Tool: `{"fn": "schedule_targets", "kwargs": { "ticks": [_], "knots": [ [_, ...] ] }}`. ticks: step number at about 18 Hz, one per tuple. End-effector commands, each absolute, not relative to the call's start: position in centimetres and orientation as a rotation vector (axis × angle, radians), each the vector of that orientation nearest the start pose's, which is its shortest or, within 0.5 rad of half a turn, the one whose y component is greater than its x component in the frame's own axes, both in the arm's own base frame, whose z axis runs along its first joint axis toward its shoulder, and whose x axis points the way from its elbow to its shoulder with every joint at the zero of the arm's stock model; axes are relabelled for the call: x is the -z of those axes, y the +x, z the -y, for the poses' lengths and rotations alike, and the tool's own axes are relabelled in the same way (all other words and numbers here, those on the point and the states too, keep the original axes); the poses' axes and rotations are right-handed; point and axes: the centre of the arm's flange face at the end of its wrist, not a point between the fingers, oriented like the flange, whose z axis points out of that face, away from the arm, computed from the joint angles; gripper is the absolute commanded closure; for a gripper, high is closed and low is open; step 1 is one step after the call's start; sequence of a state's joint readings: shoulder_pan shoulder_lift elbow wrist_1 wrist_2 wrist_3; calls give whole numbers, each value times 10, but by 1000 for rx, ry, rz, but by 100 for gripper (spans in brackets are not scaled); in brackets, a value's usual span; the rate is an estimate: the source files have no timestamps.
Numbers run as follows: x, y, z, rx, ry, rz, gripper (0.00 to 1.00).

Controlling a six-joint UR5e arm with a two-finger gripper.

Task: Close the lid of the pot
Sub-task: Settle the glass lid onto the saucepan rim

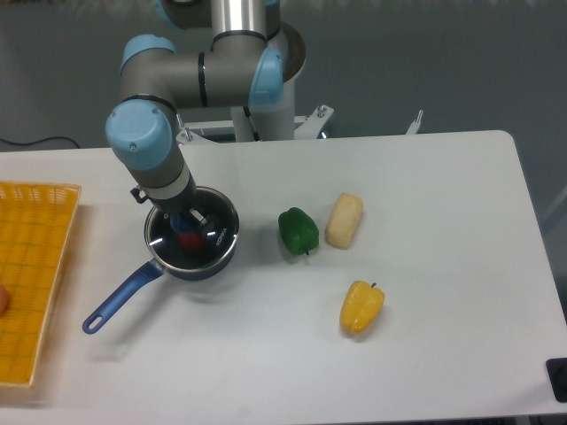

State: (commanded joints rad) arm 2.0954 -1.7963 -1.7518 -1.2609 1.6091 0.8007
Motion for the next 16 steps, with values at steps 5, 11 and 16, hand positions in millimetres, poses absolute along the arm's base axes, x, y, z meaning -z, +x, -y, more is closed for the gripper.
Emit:
{"fn": "schedule_targets", "kwargs": {
  "ticks": [5,11,16],
  "knots": [
    [-308,-157,-533,60,-3216,-458,54],
    [-305,-147,-536,62,-3218,-483,54],
    [-303,-145,-536,65,-3220,-489,54]
  ]
}}
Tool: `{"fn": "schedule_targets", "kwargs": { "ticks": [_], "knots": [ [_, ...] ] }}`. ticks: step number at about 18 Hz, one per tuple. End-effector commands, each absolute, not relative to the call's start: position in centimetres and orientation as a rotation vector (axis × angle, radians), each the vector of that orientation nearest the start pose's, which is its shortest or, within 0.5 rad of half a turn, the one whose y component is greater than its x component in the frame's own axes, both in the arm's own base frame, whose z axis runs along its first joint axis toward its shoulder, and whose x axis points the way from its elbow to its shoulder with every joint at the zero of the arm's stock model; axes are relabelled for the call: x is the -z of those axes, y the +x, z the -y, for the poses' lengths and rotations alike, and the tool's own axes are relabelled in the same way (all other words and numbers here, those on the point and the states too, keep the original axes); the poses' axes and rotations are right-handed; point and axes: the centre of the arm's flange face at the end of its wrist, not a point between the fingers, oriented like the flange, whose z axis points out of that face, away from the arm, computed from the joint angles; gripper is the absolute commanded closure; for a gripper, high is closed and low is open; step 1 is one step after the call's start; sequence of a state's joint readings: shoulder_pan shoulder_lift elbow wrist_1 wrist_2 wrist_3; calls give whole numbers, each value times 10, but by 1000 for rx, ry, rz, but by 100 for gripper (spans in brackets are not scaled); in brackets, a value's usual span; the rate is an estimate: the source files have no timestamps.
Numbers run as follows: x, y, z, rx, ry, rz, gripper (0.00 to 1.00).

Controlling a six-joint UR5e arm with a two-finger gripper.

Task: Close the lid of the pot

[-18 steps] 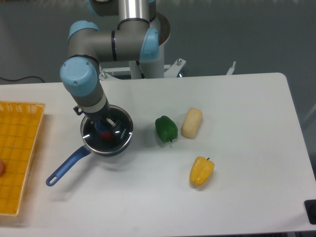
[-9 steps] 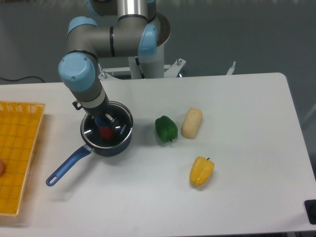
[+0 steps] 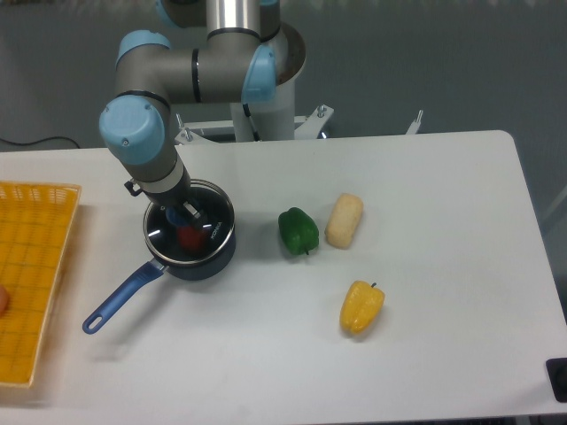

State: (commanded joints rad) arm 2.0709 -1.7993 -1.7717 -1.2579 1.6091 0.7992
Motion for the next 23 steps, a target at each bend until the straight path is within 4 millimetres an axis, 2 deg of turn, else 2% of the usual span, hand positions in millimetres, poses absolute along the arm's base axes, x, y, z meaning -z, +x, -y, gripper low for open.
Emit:
{"fn": "schedule_targets", "kwargs": {
  "ticks": [23],
  "knots": [
    [-293,-138,-542,45,-3224,-524,52]
  ]
}}
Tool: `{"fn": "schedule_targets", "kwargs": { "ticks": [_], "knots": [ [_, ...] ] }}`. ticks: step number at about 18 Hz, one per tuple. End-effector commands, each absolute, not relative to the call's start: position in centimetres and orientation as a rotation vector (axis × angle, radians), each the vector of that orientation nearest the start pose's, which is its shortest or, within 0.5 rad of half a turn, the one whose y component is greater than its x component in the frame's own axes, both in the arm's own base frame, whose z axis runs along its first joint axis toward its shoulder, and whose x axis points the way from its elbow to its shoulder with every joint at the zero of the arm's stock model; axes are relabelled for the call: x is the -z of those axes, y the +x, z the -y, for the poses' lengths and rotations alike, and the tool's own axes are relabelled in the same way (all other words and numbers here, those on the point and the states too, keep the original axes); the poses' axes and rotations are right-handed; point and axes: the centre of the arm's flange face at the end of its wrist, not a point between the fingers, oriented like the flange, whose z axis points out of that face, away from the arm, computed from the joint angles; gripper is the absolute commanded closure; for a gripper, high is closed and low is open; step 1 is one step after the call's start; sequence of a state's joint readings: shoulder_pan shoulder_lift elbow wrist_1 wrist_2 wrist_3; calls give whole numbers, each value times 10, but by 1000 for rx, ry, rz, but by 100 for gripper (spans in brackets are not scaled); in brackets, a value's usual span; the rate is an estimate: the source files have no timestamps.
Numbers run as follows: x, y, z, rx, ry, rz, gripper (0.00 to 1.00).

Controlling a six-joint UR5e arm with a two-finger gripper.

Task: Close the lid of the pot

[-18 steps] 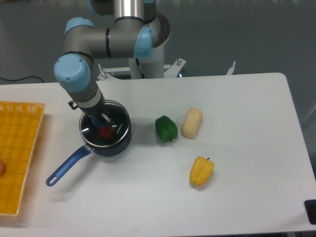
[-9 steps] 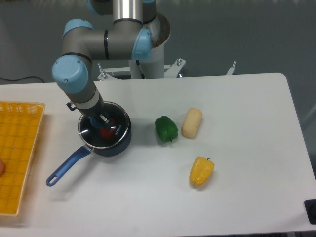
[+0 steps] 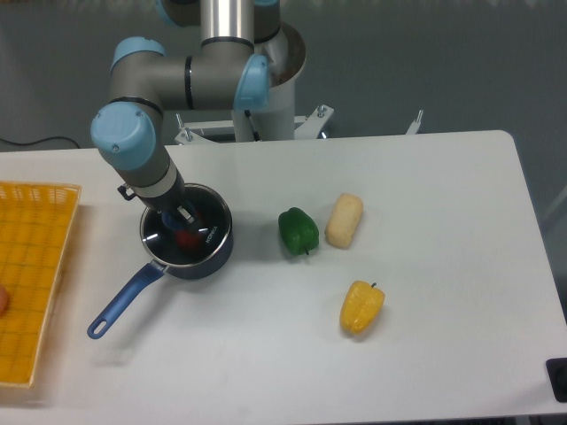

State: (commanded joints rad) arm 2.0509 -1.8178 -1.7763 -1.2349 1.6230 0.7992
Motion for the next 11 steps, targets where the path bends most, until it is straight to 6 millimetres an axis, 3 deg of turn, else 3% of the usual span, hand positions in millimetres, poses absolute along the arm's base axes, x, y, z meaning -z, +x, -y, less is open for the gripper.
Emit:
{"fn": "schedule_targets", "kwargs": {
  "ticks": [5,8,10,11],
  "knots": [
    [-292,-138,-541,45,-3225,-527,50],
    [-292,-138,-541,43,-3225,-532,38],
    [-292,-138,-541,34,-3229,-538,15],
    [-291,-139,-541,33,-3228,-551,9]
  ]
}}
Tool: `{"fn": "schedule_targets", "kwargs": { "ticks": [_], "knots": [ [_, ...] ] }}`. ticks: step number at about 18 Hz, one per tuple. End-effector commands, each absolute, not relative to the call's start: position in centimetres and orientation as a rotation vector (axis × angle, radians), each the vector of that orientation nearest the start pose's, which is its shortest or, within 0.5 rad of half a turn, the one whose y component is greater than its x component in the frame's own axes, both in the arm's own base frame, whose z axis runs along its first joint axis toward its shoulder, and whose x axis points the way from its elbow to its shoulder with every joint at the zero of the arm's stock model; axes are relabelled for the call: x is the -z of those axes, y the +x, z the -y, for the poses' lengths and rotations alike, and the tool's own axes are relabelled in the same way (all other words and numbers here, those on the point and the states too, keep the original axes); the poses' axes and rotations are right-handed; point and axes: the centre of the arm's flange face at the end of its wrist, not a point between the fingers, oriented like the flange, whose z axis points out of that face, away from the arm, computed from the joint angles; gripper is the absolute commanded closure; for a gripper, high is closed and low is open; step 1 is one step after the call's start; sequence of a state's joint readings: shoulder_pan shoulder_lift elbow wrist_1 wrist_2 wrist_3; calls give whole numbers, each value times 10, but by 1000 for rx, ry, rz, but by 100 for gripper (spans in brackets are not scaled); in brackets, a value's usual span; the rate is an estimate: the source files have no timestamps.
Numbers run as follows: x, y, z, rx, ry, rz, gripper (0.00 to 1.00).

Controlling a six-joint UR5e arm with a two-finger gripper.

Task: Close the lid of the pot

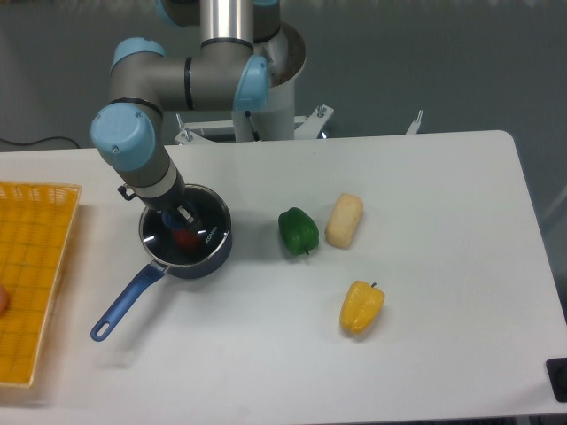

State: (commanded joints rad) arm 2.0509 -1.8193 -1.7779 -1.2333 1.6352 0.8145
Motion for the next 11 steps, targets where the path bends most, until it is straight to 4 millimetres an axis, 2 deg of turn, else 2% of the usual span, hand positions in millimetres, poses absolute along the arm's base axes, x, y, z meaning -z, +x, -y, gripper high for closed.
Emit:
{"fn": "schedule_targets", "kwargs": {
  "ticks": [1,8,11],
  "knots": [
    [-292,-139,-541,32,-3224,-563,0],
    [-299,-140,-545,23,-3213,-550,0],
    [-309,-145,-551,9,-3192,-540,0]
  ]
}}
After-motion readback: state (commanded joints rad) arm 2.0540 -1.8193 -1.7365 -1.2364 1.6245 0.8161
